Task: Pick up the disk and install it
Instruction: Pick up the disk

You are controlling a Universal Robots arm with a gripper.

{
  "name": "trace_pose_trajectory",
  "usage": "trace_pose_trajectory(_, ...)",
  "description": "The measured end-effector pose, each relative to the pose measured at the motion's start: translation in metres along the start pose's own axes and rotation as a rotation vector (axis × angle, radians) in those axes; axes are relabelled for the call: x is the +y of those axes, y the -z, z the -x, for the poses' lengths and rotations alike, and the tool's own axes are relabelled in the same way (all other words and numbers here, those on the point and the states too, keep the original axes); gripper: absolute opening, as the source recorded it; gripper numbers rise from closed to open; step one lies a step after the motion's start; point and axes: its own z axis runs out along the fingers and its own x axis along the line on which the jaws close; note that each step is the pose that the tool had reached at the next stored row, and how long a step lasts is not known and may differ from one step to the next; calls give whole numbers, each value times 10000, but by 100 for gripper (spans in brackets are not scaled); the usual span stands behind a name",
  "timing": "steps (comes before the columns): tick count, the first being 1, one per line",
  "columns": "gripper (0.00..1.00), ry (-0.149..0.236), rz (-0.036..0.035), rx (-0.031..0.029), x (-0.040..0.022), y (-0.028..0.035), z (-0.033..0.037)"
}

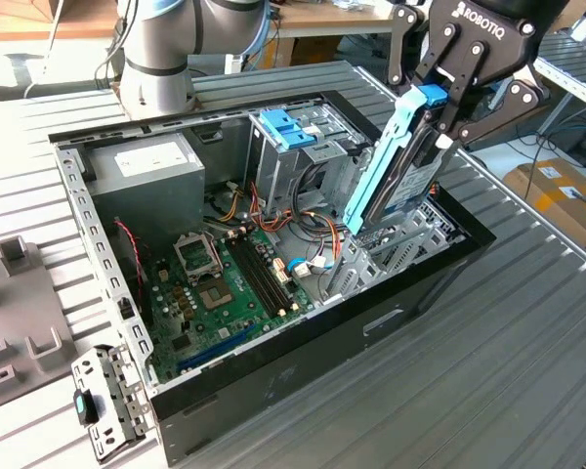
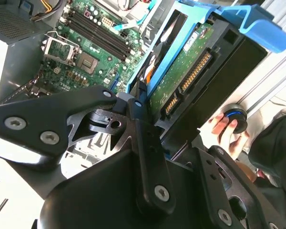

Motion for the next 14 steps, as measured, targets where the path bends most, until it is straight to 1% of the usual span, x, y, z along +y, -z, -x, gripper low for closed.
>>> trace_pose_trajectory(4,36,-1,0,5,-42,2,-1)
trace_pose_trajectory(8,36,-1,0,11,-108,4,-3)
trace_pose_trajectory(12,36,-1,0,13,-154,6,-5)
trace_pose_trajectory(14,36,-1,0,14,-187,7,-6)
